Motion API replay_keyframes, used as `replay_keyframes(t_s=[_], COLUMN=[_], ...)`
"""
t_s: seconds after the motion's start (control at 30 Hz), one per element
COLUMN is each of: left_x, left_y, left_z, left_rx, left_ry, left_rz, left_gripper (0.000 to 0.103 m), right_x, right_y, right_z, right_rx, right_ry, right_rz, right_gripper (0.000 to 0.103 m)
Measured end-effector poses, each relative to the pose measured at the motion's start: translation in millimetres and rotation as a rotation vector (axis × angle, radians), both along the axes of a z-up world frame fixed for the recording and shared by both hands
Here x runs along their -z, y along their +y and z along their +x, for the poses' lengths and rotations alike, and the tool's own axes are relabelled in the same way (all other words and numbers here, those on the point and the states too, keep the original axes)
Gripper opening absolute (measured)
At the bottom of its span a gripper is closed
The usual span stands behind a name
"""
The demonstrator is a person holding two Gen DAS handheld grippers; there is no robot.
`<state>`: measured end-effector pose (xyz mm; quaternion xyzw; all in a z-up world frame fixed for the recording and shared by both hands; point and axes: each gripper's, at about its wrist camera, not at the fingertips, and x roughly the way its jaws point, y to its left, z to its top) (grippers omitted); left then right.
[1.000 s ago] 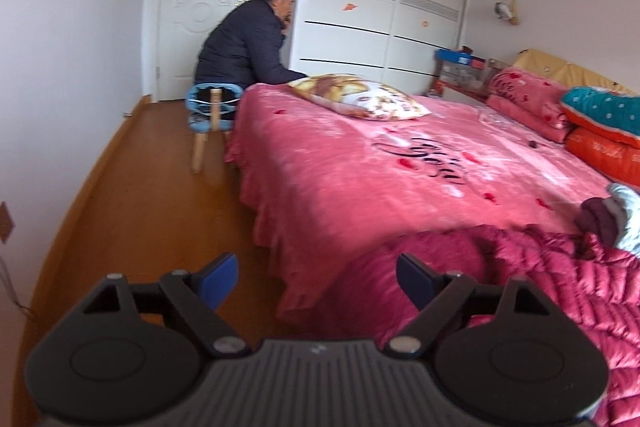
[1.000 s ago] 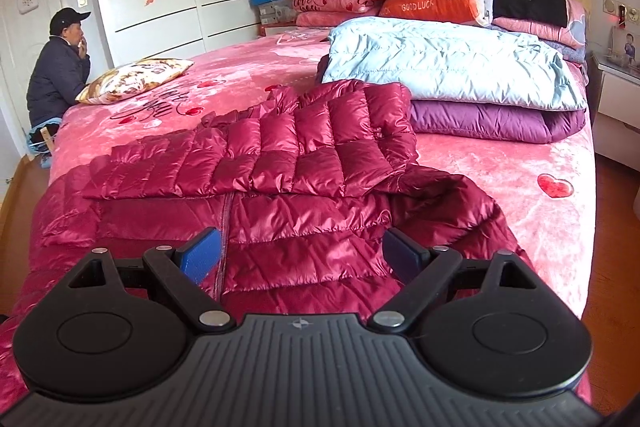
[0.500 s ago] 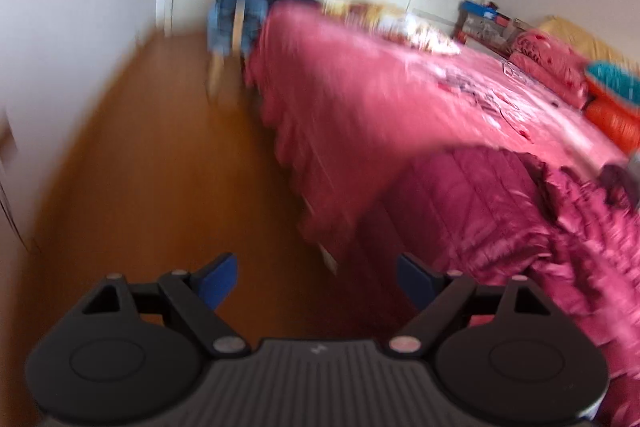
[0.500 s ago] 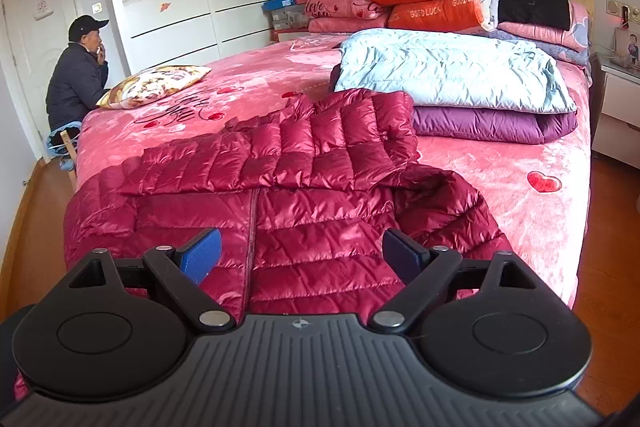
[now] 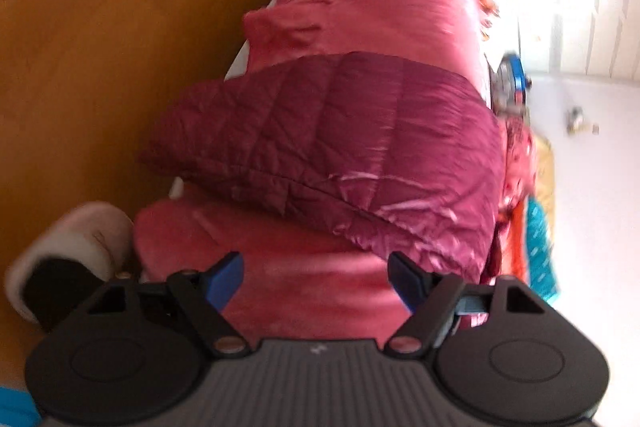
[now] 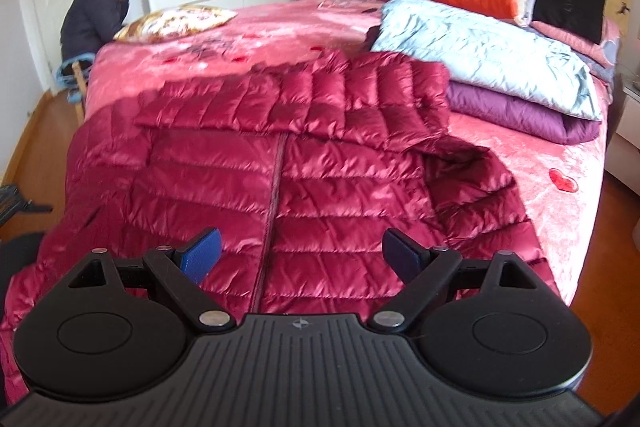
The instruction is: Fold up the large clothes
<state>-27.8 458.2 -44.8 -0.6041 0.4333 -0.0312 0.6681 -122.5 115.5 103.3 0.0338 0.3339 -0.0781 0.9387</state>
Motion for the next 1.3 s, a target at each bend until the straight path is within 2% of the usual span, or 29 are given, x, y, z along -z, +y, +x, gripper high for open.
replay_keyframes(t_s=[0.07,0.13,0.27,0.47,0.87,0.93,1.0,1.03,1.1,1.2,1.3], left_x=[11.8,19.6,28.4,46.1,58.3,53.1,44.7,39.6,29.2,10.0,-13.4], left_y=[-1.4,-1.9,0.0,-7.2,-3.2,-0.4,3.2,5.5,11.2,18.0,21.4], left_z=[3.1,7.5,14.5,27.2,43.1,44.0,44.7,45.0,44.4,44.7,50.1], left_rx=[-0.032,-0.079,-0.17,-0.217,-0.315,-0.317,-0.312,-0.315,-0.33,-0.347,-0.354], left_ry=[0.006,0.004,-0.01,0.018,0.029,0.006,-0.023,-0.039,-0.071,-0.127,-0.193], left_rz=[-0.08,-0.128,-0.171,-0.275,-0.257,-0.236,-0.197,-0.174,-0.142,-0.084,-0.017], left_gripper=[0.078,0.078,0.08,0.087,0.089,0.082,0.062,0.056,0.035,0.02,0.013], right_x=[4.1,8.3,17.1,26.2,29.4,29.7,30.0,30.2,30.6,31.4,32.0], right_y=[0.5,2.4,4.8,5.5,7.3,6.4,4.8,3.8,1.5,-2.8,-8.4], right_z=[5.1,9.7,18.7,26.3,28.3,28.5,28.1,28.0,27.8,27.0,26.7], right_rx=[-0.011,-0.02,-0.036,-0.046,-0.056,-0.053,-0.048,-0.044,-0.036,-0.026,-0.01], right_ry=[0.016,0.032,0.06,0.092,0.11,0.113,0.114,0.113,0.112,0.107,0.099], right_rz=[-0.005,0.0,0.007,0.016,0.037,0.041,0.047,0.05,0.056,0.074,0.099], right_gripper=[0.103,0.103,0.103,0.103,0.103,0.103,0.103,0.103,0.103,0.103,0.103])
